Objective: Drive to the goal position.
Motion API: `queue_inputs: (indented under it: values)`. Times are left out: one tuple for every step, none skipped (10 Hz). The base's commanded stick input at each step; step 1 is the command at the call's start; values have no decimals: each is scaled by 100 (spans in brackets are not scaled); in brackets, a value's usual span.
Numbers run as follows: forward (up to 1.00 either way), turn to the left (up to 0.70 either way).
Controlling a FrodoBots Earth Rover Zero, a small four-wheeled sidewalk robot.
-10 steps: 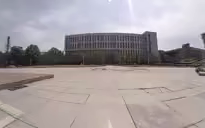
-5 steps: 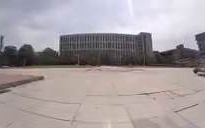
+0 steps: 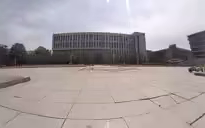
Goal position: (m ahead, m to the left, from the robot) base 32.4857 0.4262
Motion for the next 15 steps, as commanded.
queue_inputs:
  values:
    - [100,0]
    - [100,0]
    - [100,0]
    - [100,0]
    - [100,0]
    - [100,0]
    - [100,0]
    - [100,0]
    - [100,0]
    - [100,-7]
    - [100,-23]
    - [100,-24]
    - [100,-10]
    - [100,0]
    - [100,0]
